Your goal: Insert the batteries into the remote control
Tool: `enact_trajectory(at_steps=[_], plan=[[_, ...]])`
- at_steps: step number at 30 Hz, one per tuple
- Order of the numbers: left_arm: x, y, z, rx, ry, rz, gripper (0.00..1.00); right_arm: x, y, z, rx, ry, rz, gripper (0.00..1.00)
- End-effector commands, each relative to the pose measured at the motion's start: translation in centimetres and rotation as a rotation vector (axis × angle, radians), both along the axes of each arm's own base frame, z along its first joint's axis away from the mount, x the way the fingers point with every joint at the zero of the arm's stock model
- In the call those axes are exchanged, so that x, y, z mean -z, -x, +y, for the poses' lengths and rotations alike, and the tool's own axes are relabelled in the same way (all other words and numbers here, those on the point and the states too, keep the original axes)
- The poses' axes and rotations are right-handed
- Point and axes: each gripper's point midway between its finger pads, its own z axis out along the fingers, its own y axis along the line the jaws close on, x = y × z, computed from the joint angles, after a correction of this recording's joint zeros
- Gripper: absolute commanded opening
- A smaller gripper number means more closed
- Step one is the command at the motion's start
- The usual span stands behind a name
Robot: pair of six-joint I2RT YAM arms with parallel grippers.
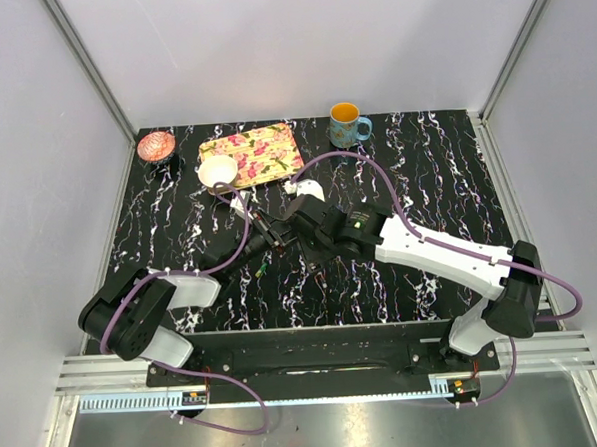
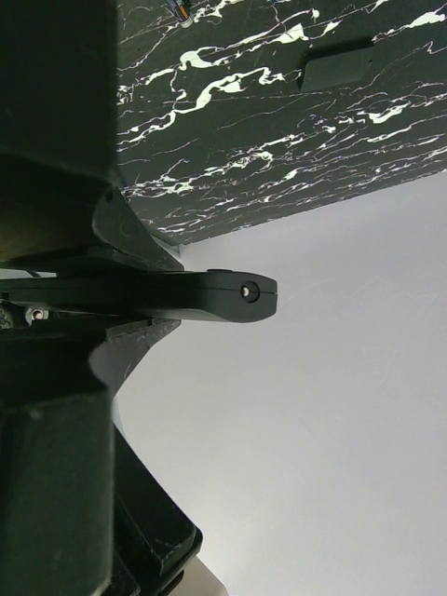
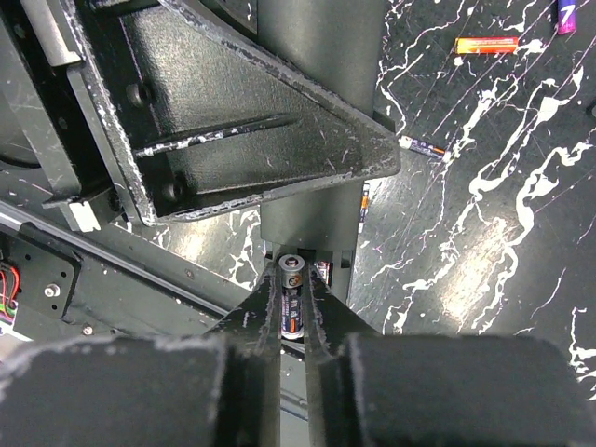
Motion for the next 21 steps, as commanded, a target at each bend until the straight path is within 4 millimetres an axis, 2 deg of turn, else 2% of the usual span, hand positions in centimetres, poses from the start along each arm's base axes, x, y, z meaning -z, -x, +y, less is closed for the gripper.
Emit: enact_trajectory(at_steps=[1, 6, 11, 13, 21], plan=[[-7.7, 0.5, 1.1, -0.042, 0.189, -0.218, 0.00, 0.3, 1.8, 1.0, -0.032, -0.011, 0.062, 0.16], [-7.6, 0.3, 1.4, -0.062, 0.202, -0.200, 0.00, 0.1, 1.5, 0.8, -0.012, -0.018, 0.043, 0.14], [-7.8, -0.1, 1.7, -0.090, 0.233, -0.160, 0.00, -0.1, 1.0, 0.7, 0.020, -0.043, 0.015, 0.00], [-7.9, -0.2, 1.7, -0.095, 0.239, -0.146, 0.00, -0.1, 0.9, 0.7, 0.027, -0.054, 0.011, 0.00], [-8.0, -0.4, 1.8, -0.114, 0.238, -0.114, 0.00, 0.0, 0.8, 0.4, 0.042, -0.054, 0.002, 0.19]])
